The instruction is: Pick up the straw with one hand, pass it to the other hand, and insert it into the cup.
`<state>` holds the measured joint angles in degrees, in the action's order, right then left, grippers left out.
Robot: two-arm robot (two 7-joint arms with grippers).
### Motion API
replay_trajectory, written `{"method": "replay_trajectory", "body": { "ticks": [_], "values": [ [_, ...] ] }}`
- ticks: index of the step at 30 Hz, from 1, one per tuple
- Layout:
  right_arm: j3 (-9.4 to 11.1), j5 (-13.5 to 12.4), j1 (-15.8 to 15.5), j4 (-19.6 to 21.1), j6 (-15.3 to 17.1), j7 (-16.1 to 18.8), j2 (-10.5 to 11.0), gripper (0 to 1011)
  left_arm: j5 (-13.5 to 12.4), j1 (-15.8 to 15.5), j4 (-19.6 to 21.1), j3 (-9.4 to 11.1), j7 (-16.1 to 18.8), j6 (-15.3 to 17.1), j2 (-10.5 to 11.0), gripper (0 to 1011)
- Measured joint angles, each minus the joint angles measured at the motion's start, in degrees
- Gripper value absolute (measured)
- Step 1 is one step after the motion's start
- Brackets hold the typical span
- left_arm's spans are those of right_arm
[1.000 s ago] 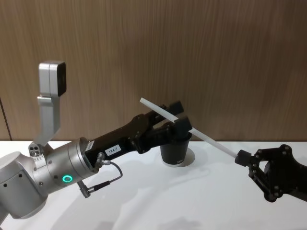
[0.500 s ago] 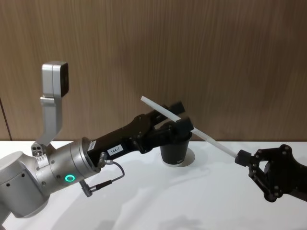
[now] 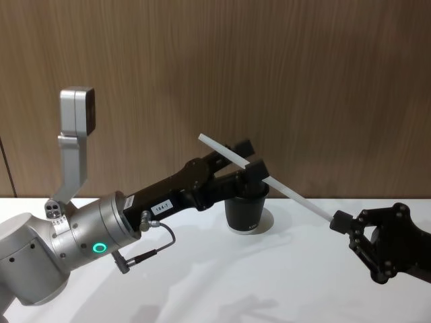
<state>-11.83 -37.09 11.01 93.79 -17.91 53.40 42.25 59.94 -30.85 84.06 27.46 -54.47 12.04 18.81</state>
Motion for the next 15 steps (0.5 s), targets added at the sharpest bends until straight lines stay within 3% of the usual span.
{"method": "replay_trajectory", "body": {
  "ticks": [15],
  "values": [
    [0.00, 0.00, 0.00, 0.00, 0.00, 0.00, 0.00, 5, 0.29, -0.14, -0.43, 0.56, 0.61, -0.27, 0.90, 1002]
  ]
}}
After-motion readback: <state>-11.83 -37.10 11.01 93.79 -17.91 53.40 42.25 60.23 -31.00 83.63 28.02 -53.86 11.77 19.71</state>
